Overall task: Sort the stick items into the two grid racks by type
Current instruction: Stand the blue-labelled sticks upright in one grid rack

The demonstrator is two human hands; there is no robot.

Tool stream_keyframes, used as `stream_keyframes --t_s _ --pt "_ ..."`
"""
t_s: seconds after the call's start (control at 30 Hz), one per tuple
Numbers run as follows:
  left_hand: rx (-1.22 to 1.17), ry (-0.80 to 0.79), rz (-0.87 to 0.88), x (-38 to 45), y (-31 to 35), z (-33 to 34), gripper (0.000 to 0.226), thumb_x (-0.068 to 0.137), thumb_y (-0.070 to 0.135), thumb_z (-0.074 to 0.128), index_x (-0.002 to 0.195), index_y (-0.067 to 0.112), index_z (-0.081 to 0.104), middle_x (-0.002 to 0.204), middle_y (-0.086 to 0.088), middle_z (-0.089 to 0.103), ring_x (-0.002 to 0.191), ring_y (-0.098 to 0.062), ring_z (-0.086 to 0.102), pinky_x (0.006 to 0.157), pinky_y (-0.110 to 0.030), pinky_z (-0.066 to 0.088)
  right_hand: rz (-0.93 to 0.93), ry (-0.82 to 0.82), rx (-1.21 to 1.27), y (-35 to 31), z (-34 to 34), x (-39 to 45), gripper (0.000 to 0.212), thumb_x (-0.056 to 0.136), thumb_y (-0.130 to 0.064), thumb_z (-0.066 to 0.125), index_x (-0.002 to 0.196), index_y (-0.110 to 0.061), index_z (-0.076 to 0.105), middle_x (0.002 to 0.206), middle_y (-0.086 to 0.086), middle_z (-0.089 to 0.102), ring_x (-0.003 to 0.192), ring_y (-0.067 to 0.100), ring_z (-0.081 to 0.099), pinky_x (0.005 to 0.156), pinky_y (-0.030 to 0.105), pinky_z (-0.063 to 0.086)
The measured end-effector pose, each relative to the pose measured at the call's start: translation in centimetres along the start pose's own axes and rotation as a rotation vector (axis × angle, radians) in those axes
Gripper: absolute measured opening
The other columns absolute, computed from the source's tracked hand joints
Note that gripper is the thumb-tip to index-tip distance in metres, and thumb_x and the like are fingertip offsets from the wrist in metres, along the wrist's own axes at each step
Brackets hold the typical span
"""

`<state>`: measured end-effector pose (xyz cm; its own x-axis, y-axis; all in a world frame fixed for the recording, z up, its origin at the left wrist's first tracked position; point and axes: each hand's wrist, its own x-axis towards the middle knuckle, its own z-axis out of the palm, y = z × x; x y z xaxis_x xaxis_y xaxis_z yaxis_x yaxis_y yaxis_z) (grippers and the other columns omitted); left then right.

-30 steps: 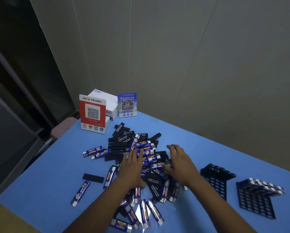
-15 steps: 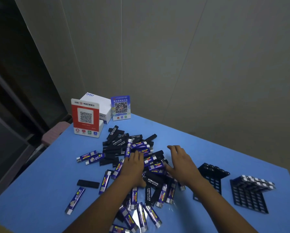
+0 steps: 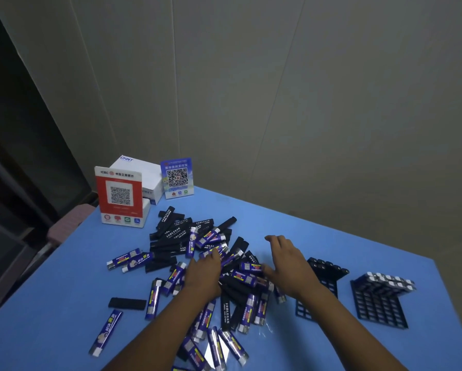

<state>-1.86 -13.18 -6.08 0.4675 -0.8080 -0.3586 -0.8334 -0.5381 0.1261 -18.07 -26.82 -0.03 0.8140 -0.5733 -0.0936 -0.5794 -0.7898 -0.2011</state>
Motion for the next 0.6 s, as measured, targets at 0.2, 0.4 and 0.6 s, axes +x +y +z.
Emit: stream_keyframes --t_s 0.2,0.4,0.6 --pt "-0.085 0.008 0.013 -0.4 -0.5 -0.2 0.071 0.075 0.032 0.078 0.127 0.012 0.034 0.123 -0.008 0.055 0.105 -0.03 0.06 0.082 -0.038 0.049 0.023 -0.011 0.0 0.4 0.1 -0.5 0.062 0.097 -0.038 0.057 0.148 -0.017 0.031 0.141 0.003 0.045 0.124 0.02 0.046 0.103 0.032 0.041" --pt "-0.088 0.03 0.025 -0.4 -0.6 0.2 0.071 0.081 0.029 0.072 0.137 0.012 0.031 0.131 -0.01 0.05 0.109 -0.029 0.059 0.081 -0.036 0.05 0.022 -0.005 -0.014 0.2 0.1 -0.9 0.059 0.097 -0.037 0.056 0.147 -0.017 0.032 0.138 0.004 0.046 0.12 0.021 0.048 0.099 0.031 0.042" --pt "-0.167 0.085 -0.007 -0.7 -1.7 0.0 0.054 0.087 0.027 0.066 0.131 0.015 0.037 0.129 -0.006 0.051 0.11 -0.029 0.059 0.084 -0.038 0.048 0.024 0.0 -0.016 0.3 0.1 -1.3 0.058 0.097 -0.04 0.056 0.146 -0.018 0.033 0.137 0.003 0.047 0.12 0.02 0.048 0.098 0.033 0.043"
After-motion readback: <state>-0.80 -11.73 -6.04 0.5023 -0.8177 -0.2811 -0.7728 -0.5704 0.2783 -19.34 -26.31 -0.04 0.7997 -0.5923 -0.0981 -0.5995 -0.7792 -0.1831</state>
